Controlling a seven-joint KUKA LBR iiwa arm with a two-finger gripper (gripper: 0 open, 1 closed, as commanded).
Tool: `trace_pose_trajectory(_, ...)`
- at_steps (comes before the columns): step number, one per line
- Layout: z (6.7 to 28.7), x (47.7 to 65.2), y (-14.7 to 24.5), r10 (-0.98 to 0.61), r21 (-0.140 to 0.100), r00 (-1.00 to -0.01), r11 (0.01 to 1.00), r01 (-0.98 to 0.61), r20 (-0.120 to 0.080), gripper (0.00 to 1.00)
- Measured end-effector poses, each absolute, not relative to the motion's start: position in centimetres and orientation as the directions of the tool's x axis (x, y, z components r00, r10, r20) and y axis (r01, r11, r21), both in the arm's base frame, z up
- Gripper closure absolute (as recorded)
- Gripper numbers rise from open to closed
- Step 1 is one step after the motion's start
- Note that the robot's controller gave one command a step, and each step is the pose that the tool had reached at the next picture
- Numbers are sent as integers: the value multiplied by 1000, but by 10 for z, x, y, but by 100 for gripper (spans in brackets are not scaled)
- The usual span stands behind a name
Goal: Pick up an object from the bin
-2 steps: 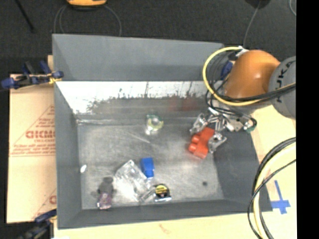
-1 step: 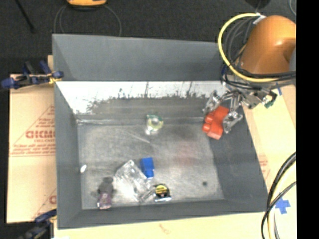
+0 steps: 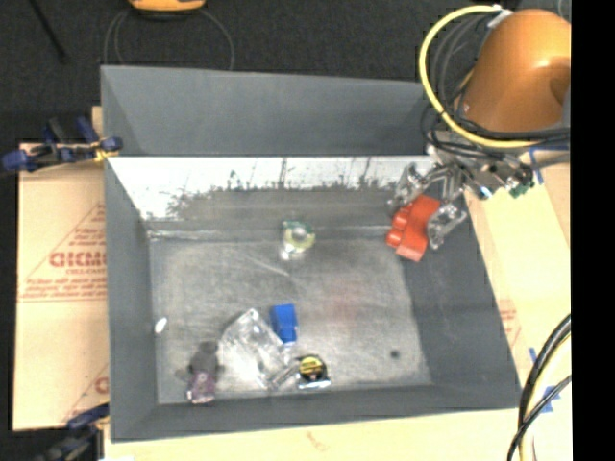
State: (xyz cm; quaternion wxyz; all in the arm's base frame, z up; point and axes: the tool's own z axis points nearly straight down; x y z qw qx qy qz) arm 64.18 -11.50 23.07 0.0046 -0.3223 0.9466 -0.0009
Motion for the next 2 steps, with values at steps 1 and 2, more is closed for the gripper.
trace_pose_trajectory(1, 198, 646, -89, -697, -1, -717, 717, -697, -2, 100)
trace_pose_trajectory(2, 358, 649, -94, -784, -12, -621, 621, -784, -8, 100)
